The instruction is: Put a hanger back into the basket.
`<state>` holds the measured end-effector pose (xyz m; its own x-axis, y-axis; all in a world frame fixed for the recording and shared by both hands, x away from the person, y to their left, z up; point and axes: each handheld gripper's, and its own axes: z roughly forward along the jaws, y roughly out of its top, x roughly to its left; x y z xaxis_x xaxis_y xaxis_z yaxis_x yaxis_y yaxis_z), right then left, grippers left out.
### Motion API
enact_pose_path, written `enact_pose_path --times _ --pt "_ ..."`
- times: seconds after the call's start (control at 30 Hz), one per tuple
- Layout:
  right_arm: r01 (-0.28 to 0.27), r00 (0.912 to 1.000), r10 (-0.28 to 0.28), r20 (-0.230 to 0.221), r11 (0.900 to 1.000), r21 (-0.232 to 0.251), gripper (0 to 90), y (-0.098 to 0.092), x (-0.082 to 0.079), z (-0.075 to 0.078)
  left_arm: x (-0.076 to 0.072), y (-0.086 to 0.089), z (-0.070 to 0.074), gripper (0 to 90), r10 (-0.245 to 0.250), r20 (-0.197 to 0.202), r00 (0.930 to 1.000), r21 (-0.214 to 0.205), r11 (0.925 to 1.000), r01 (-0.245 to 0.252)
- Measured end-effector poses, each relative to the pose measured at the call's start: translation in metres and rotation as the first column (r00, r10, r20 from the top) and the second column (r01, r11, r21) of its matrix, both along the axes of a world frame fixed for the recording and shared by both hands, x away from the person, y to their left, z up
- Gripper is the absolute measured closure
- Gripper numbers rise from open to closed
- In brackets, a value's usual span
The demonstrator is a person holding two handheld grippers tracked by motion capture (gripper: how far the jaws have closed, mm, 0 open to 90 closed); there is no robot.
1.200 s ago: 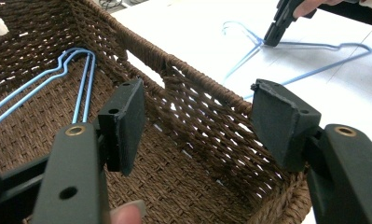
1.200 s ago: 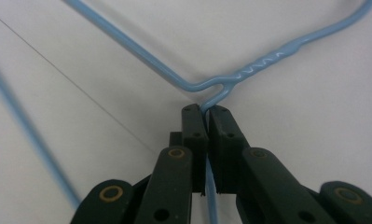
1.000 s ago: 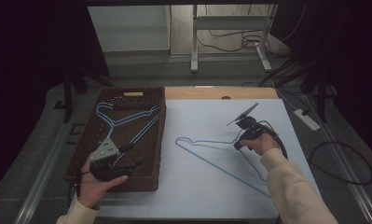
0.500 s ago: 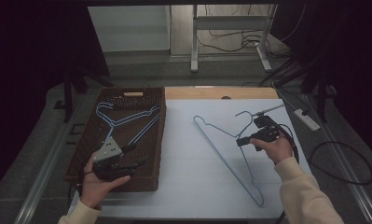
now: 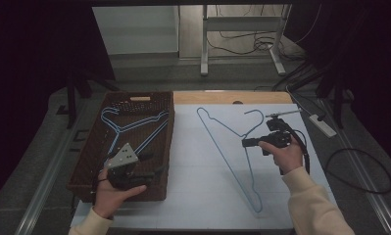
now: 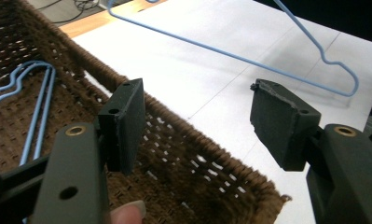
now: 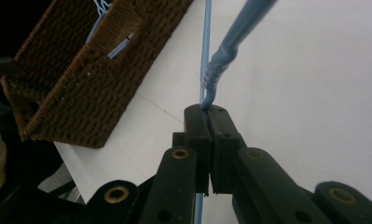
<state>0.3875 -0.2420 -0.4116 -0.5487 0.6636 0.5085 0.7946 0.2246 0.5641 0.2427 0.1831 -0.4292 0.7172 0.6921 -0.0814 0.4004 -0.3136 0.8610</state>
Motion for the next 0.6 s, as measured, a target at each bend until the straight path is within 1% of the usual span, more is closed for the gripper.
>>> enact_pose_path --times 0.13,0.27,0.37,0.5,0.6 --pt "0.012 0.9999 -0.012 0.007 0.9994 0.034 88.5 0.002 -0.001 0.001 0.002 -0.009 0.0 36.5 -0.022 -0.015 0.9996 -0.006 0.9997 0.022" --pt "0.028 0.9994 -0.029 0.021 0.9977 0.062 88.5 0.005 -0.002 0.003 0.003 -0.019 0.001 36.4 -0.044 -0.023 0.9988 -0.01 0.999 0.044" --pt "0.037 0.9988 -0.04 0.029 0.9965 0.075 88.5 0.007 -0.003 0.004 0.004 -0.028 0.004 36.4 -0.059 -0.029 0.9978 -0.021 0.9981 0.058" --pt "0.057 0.997 -0.061 0.046 0.9938 0.096 88.4 0.009 -0.006 0.006 0.006 -0.043 0.007 36.1 -0.067 -0.048 0.9966 -0.04 0.997 0.065" --pt "0.068 0.9955 -0.074 0.059 0.9918 0.109 88.5 0.011 -0.007 0.007 0.01 -0.056 0.009 35.8 -0.076 -0.072 0.9944 -0.054 0.9959 0.073"
